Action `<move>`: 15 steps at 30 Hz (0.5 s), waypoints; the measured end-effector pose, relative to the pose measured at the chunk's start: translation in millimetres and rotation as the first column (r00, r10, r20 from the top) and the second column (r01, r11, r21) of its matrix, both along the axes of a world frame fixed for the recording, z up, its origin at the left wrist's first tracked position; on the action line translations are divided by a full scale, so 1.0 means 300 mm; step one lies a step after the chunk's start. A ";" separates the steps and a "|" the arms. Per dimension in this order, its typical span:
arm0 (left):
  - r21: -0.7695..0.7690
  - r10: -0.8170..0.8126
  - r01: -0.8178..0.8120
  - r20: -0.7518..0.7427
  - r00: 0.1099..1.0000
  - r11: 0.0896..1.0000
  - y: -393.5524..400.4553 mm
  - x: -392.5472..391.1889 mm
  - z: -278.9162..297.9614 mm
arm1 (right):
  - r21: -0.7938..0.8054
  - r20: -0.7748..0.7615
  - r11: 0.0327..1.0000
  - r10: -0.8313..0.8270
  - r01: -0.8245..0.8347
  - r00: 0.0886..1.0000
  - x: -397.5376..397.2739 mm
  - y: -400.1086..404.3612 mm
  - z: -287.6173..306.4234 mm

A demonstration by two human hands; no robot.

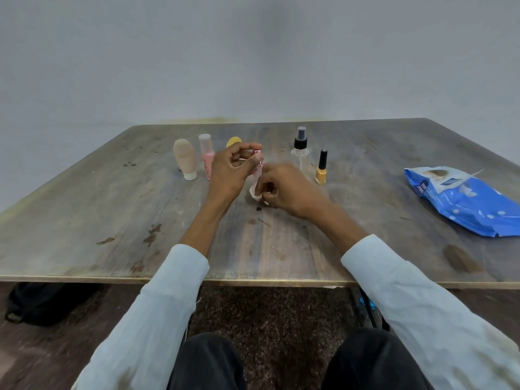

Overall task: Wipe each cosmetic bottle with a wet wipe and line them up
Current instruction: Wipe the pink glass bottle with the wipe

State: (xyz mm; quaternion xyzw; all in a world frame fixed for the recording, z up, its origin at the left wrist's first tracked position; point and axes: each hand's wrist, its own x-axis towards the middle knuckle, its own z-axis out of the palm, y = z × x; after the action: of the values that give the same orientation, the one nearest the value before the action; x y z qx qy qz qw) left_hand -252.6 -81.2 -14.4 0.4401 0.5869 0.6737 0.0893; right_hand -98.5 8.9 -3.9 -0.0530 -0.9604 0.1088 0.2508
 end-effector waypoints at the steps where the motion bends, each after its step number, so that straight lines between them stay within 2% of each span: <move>1: 0.001 -0.001 0.001 -0.001 1.000 1.000 -0.002 0.000 0.002 | -0.016 -0.060 1.000 -0.018 0.017 0.998 -0.003 0.007 0.002; 4: -0.002 0.004 -0.004 -0.009 1.000 1.000 -0.009 0.006 0.010 | -0.102 -0.249 0.991 -0.115 0.092 0.962 -0.007 0.006 0.014; 8: -0.021 -0.005 0.005 0.000 1.000 1.000 -0.015 0.017 0.011 | -0.117 -0.192 0.989 -0.115 0.094 0.975 0.009 0.020 0.030; 11: -0.042 -0.029 0.029 -0.001 1.000 0.999 -0.026 0.016 0.011 | -0.204 -0.298 0.972 -0.175 0.116 0.938 0.015 0.077 0.086; 15: -0.123 -0.037 0.017 -0.164 0.986 0.992 -0.045 0.022 0.006 | -0.296 -0.424 0.948 -0.242 0.119 0.873 0.024 0.089 0.112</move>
State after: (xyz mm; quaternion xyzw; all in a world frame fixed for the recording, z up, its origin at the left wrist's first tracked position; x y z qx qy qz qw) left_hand -246.0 -94.5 -12.7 0.4966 0.6258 0.5966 0.0758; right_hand -91.2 35.5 29.5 -0.1486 -0.8429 0.2196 0.4682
